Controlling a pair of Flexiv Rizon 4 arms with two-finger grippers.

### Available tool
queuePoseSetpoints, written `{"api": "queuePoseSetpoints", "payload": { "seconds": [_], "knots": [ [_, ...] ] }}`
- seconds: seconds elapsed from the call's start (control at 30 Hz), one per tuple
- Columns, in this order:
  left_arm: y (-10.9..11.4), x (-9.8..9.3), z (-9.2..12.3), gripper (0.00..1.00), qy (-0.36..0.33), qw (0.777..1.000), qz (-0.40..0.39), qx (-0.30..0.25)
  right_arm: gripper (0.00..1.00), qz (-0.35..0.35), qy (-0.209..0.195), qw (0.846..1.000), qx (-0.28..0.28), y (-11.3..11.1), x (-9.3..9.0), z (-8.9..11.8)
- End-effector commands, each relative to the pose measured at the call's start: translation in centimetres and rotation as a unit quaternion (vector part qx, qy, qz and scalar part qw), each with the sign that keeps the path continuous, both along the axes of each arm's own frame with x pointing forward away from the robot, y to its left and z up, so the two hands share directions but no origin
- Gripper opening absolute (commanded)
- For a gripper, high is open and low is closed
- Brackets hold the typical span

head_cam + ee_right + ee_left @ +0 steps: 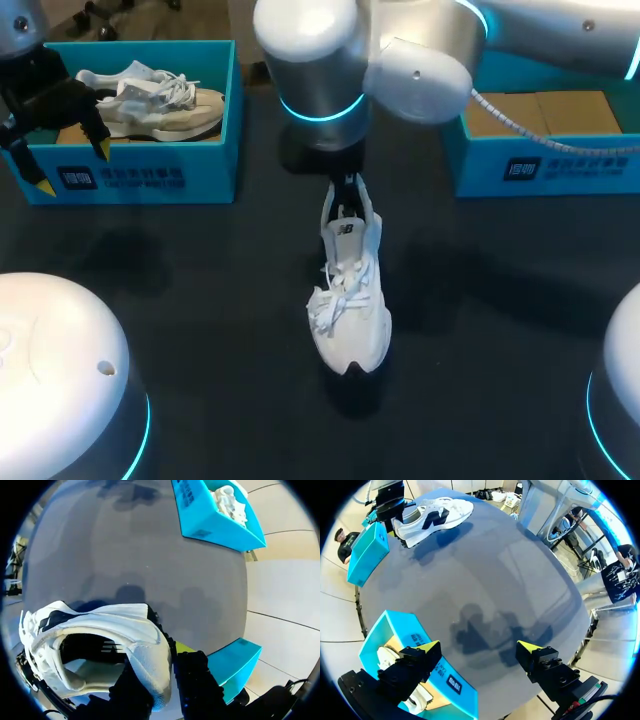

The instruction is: Take the shoe out of the shoebox, open the shoe tongue, remove and reinsert the insole, then place the shoe into the shoebox

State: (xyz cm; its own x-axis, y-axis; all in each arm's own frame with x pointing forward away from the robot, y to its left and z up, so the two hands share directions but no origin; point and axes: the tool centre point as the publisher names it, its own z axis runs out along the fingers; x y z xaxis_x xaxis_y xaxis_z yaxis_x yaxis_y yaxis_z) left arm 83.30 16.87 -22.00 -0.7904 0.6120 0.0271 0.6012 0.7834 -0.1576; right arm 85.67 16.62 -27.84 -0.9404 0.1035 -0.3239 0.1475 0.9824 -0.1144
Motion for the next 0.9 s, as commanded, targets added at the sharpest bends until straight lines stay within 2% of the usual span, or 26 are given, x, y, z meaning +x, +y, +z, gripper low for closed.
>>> {"api": "queuePoseSetpoints", "payload": {
  "seconds": [0.03,0.1,0.17,0.3,0.33,0.47,0.67,0.77,0.9],
  "knots": [
    [0.0,0.0,0.1,1.00,0.000,1.000,-0.001,0.001,0.00,-0.025,-0.004,1.000,0.001,-1.0,1.0,0.9],
    [0.0,0.0,0.1,1.00,0.000,1.000,-0.001,0.001,0.00,-0.031,-0.013,0.999,-0.007,-1.8,1.9,1.8],
    [0.0,0.0,0.1,1.00,0.000,1.000,-0.001,0.001,0.00,-0.021,-0.024,0.999,-0.013,-3.9,3.7,3.5],
    [0.0,0.0,0.1,1.00,0.000,1.000,-0.001,0.001,0.00,-0.012,-0.039,0.999,-0.034,-6.3,5.4,5.8],
    [0.0,0.0,0.1,1.00,0.000,1.000,-0.001,0.001,0.00,0.007,-0.039,0.999,-0.026,-7.5,6.3,6.6],
    [0.0,0.0,0.1,1.00,0.000,1.000,-0.001,0.001,0.00,0.018,-0.039,0.999,-0.029,-10.0,8.3,8.0],
    [0.0,0.0,0.1,1.00,0.000,1.000,-0.001,0.001,0.00,0.049,-0.045,0.997,-0.039,-13.5,11.2,12.7],
    [0.0,0.0,0.1,1.00,0.000,1.000,-0.001,0.001,0.00,0.051,-0.045,0.996,-0.053,-14.1,11.5,14.1],
    [0.0,0.0,0.1,1.00,0.000,1.000,-0.001,0.001,0.00,0.044,-0.040,0.997,-0.056,-14.1,11.2,14.5]
  ]
}}
